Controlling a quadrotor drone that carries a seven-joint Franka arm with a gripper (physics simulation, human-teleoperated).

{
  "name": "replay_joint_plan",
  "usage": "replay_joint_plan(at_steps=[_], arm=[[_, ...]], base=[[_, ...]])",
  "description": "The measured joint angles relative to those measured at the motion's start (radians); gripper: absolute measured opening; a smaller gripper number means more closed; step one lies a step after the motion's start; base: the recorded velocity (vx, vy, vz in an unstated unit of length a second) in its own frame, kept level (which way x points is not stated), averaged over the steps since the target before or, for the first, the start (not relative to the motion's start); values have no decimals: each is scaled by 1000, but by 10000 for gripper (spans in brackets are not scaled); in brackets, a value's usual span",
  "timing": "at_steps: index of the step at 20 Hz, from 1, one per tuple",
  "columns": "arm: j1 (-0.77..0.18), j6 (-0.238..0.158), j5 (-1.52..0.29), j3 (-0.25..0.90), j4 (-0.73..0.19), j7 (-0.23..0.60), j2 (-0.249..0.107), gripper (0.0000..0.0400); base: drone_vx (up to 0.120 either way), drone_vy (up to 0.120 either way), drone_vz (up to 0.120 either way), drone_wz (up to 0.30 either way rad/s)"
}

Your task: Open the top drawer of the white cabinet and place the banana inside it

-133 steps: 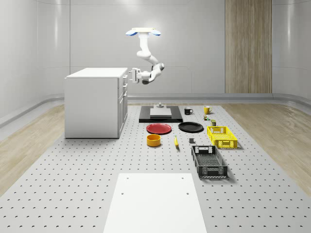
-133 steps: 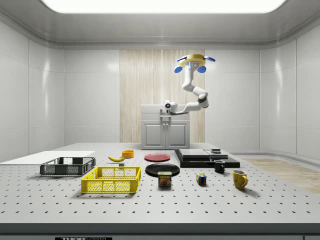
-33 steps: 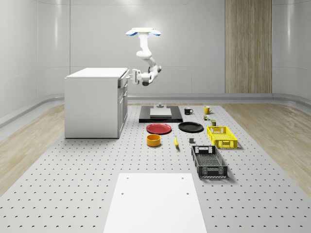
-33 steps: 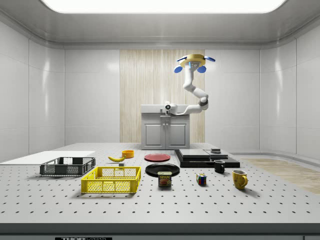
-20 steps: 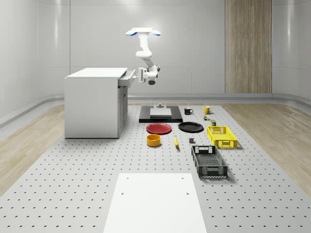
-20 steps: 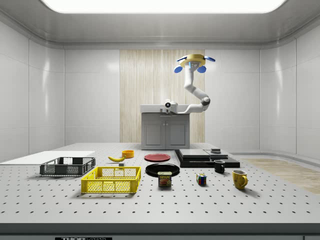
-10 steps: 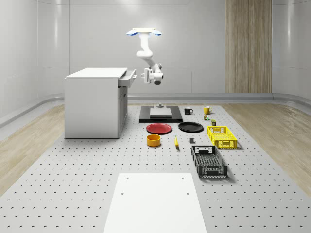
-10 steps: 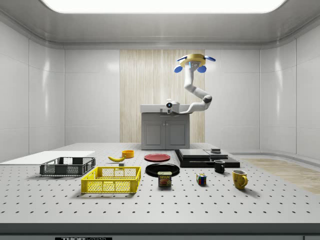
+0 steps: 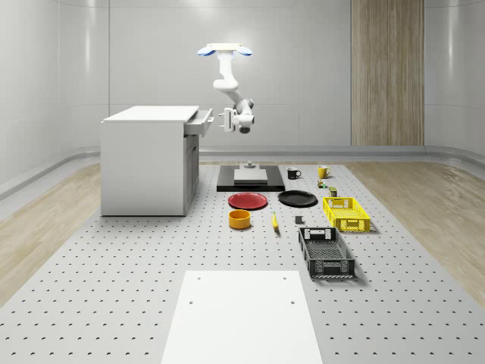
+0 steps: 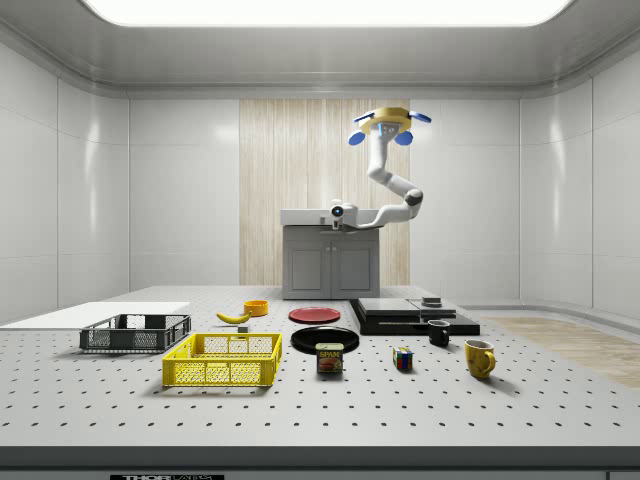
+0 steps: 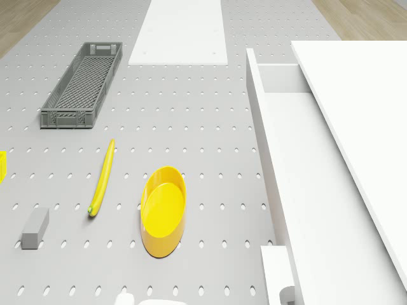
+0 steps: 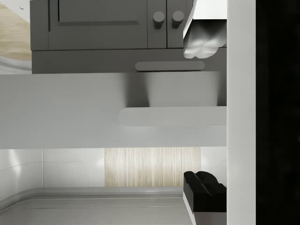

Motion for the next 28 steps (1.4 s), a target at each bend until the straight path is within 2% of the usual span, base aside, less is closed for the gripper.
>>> replay_joint_plan(at_steps=[6, 11, 12, 14, 17, 20, 28], arm=[[25, 72, 37, 50, -35, 1, -13, 393], [43, 110, 54, 72, -51, 1, -20, 398], [46, 115, 55, 74, -53, 2, -21, 334], [51, 123, 56, 77, -55, 3, -23, 244], [58, 132, 56, 78, -58, 4, -27, 170], [60, 135, 57, 77, -60, -18, -26, 142], [63, 95, -6, 22, -32, 11, -42, 139]], base=[[0, 0, 0, 0], [0, 0, 0, 0], [0, 0, 0, 0], [0, 0, 0, 0], [0, 0, 0, 0], [0, 0, 0, 0], [0, 0, 0, 0]])
